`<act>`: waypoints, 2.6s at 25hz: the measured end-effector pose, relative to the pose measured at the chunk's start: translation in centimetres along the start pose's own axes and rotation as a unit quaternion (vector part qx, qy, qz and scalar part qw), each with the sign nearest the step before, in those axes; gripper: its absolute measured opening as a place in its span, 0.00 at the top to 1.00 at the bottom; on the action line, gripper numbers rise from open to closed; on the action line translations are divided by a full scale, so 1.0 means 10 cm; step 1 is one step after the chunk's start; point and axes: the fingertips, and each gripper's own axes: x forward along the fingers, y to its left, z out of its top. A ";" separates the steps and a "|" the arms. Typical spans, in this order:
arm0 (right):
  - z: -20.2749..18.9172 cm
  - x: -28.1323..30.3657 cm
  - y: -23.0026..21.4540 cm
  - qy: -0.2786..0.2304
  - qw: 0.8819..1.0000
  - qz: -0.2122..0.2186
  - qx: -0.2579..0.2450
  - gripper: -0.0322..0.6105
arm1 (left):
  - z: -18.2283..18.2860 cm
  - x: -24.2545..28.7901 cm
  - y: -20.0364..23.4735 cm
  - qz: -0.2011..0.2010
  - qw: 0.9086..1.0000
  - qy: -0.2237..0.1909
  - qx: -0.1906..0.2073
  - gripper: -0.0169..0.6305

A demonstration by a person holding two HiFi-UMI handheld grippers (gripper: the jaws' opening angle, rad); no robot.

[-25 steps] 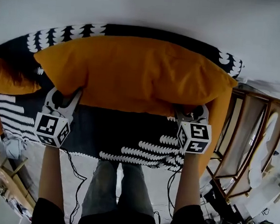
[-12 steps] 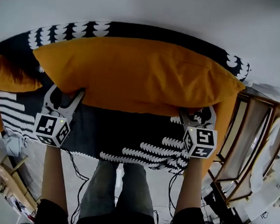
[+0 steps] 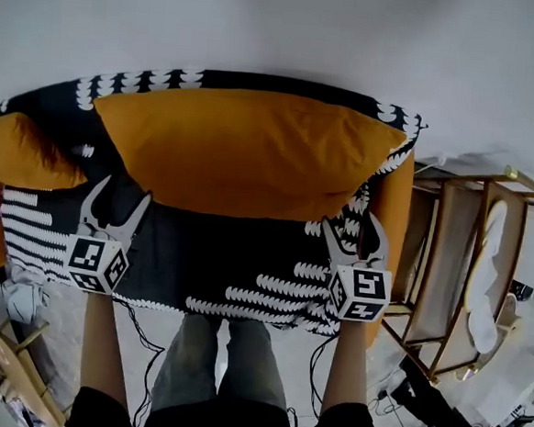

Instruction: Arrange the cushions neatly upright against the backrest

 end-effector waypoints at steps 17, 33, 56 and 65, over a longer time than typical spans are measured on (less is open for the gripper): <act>1.30 -1.76 0.40 -0.126 0.991 -0.014 0.031 0.69 | 1.45 -1.44 -0.98 -0.017 0.993 -0.113 0.011 0.77; 2.10 -2.64 0.54 -0.203 0.979 -0.013 0.015 0.91 | 2.22 -2.31 -1.36 -0.002 0.980 -0.197 0.011 0.96; 3.01 -3.15 1.05 -0.264 0.964 -0.026 -0.030 0.93 | 3.06 -2.99 -1.02 -0.011 0.963 -0.266 0.047 0.97; 3.13 -3.20 1.15 -0.273 0.961 -0.033 -0.035 0.93 | 3.15 -3.10 -0.89 -0.013 0.960 -0.276 0.051 0.97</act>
